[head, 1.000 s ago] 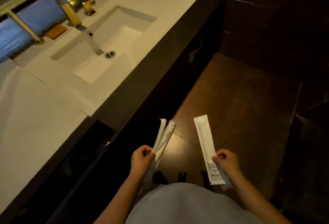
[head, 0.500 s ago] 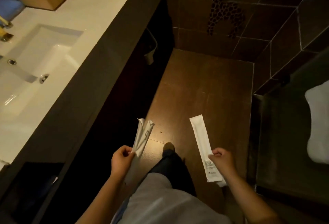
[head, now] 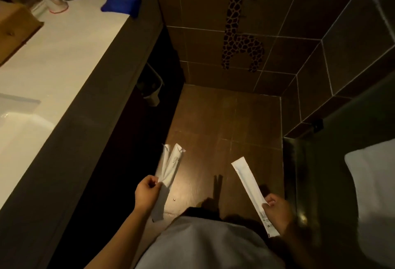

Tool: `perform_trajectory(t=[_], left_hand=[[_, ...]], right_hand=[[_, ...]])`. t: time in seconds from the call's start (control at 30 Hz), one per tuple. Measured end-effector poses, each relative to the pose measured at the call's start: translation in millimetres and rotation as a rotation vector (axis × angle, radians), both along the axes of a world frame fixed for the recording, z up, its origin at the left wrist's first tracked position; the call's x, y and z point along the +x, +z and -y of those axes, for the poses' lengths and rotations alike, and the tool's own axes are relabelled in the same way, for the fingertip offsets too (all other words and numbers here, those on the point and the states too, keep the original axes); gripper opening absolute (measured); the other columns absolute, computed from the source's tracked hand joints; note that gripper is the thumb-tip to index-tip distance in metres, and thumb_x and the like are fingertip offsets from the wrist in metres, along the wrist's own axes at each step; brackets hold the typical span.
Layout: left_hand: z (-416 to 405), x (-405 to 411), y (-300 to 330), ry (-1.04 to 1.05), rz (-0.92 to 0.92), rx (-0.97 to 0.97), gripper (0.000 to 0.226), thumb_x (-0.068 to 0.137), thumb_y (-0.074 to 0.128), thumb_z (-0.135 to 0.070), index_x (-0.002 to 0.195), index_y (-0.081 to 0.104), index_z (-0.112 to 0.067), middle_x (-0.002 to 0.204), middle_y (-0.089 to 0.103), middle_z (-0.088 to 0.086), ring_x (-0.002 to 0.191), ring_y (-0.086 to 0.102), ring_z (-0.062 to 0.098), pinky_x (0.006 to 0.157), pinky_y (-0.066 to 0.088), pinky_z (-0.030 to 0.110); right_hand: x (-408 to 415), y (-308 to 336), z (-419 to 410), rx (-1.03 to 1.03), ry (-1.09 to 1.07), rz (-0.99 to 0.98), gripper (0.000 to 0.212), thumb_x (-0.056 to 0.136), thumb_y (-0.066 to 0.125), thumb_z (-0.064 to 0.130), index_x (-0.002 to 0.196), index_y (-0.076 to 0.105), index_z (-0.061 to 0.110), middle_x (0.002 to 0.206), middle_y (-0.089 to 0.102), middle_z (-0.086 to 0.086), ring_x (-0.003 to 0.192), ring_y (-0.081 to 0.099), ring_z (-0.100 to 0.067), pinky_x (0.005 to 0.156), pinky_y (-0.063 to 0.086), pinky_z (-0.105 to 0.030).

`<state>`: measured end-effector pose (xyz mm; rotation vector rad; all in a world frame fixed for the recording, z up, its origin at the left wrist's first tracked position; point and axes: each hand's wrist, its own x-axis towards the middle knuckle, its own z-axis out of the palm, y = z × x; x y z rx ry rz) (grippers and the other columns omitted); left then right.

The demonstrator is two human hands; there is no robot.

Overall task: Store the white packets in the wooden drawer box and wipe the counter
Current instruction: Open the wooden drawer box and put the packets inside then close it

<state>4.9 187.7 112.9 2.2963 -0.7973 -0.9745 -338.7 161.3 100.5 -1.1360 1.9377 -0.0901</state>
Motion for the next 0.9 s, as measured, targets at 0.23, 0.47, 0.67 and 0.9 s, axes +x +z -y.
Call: perform_trajectory(t=[0.23, 0.47, 0.67, 0.9], left_hand=[[105, -8, 3, -0.044, 0.054, 0.032, 0.006, 0.086, 0.059, -0.009, 0.088, 0.062, -0.004, 0.088, 0.062, 0.01, 0.085, 0.057, 0.025, 0.08, 0.048, 0.038], [169, -28, -22, 0.203, 0.069, 0.088, 0.002, 0.085, 0.061, -0.007, 0.085, 0.063, -0.006, 0.084, 0.061, 0.01, 0.081, 0.056, 0.025, 0.078, 0.046, 0.037], [202, -64, -19, 0.506, -0.021, 0.087, 0.025, 0.086, 0.061, -0.006, 0.072, 0.055, -0.026, 0.077, 0.057, 0.0, 0.077, 0.054, 0.018, 0.071, 0.041, 0.029], [212, -79, -14, 0.714, -0.051, 0.092, 0.034, 0.085, 0.06, -0.002, 0.071, 0.053, -0.032, 0.079, 0.059, 0.0, 0.078, 0.057, 0.019, 0.075, 0.045, 0.034]], right_hand=[[-9, -2, 123, -0.038, 0.101, -0.088, 0.024, 0.082, 0.058, 0.0, 0.062, 0.052, 0.014, 0.072, 0.062, -0.014, 0.065, 0.055, -0.027, 0.063, 0.043, -0.028], [6, -8, 309, -0.043, 0.33, -0.047, 0.019, 0.081, 0.059, 0.002, 0.068, 0.052, 0.014, 0.078, 0.061, -0.012, 0.075, 0.058, -0.029, 0.065, 0.047, -0.029], [45, 6, 449, -0.098, 0.566, 0.004, 0.022, 0.081, 0.063, 0.002, 0.066, 0.052, 0.015, 0.072, 0.057, -0.006, 0.068, 0.055, -0.023, 0.054, 0.036, -0.02], [105, -1, 536, -0.106, 0.717, 0.06, 0.025, 0.08, 0.063, -0.002, 0.066, 0.051, 0.014, 0.071, 0.058, -0.008, 0.066, 0.054, -0.021, 0.05, 0.033, -0.018]])
